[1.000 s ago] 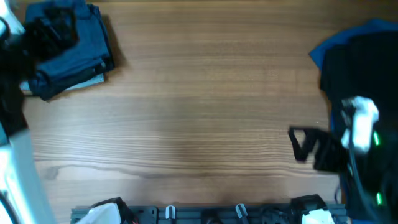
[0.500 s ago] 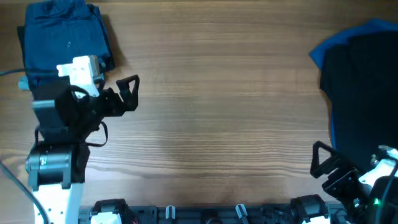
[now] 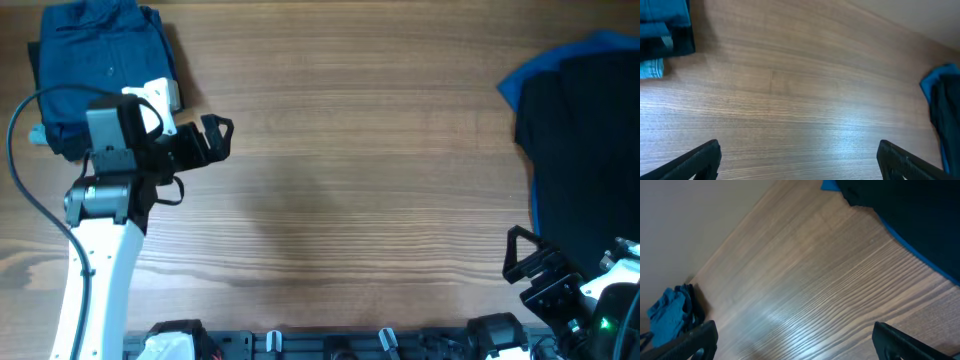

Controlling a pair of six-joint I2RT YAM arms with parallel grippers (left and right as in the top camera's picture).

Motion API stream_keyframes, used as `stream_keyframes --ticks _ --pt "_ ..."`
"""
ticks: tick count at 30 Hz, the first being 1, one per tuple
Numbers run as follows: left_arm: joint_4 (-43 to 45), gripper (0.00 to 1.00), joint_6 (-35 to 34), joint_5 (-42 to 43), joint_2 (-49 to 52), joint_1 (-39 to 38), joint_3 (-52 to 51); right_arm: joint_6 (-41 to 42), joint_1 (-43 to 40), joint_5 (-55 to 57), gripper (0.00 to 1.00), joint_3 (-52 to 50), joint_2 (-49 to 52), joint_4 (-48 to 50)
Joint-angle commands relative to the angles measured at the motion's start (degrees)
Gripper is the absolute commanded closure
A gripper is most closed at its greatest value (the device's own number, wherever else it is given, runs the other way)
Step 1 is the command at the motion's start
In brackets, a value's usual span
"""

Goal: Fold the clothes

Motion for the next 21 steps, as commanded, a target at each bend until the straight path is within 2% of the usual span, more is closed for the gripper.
stream_keyframes --ticks 1,21 --pt "0.3 0.0 0.3 0.5 1.4 -0.2 -0.1 0.9 0.2 1.2 0.0 -0.3 -0.5 -0.1" --pt "1.3 0.0 0.3 0.7 1.2 -0.2 -0.1 0.9 -1.2 1.2 0.0 -0.3 -0.6 -0.1"
